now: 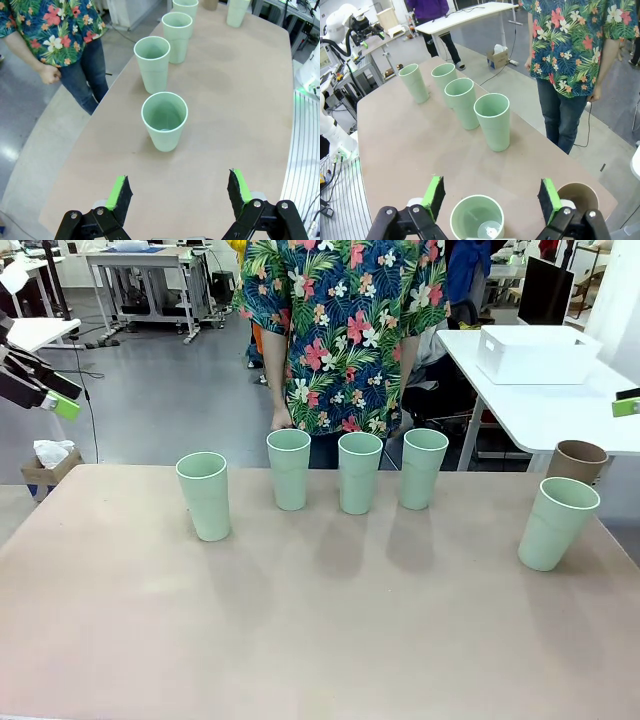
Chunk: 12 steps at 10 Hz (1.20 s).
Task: Stack the cups and store them in the basket.
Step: Pick up two Reusable plastic cups , one in each hand.
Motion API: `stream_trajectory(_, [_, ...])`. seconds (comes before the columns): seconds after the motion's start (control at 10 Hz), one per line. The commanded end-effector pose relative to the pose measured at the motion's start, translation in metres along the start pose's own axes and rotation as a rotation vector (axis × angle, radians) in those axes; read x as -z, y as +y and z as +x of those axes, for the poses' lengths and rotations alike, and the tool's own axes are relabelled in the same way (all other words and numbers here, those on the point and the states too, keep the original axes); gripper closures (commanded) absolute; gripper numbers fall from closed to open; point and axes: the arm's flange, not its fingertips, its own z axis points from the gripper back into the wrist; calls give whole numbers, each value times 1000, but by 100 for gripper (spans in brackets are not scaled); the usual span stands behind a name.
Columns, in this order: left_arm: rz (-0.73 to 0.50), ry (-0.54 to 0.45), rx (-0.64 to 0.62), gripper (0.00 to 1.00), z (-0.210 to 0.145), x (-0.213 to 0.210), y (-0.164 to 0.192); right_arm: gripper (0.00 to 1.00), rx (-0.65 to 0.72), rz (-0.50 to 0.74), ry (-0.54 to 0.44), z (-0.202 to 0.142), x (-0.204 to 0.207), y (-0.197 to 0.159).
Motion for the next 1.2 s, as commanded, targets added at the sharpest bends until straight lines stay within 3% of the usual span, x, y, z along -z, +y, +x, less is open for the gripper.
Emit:
stream_trajectory(0.0, [-7, -5, 5, 0, 1, -2, 0, 0, -5, 1, -2, 1, 0, 1])
stream_trajectory(1.1, [-7, -5, 5, 0, 1, -2, 0, 0, -5, 1, -2, 1, 0, 1])
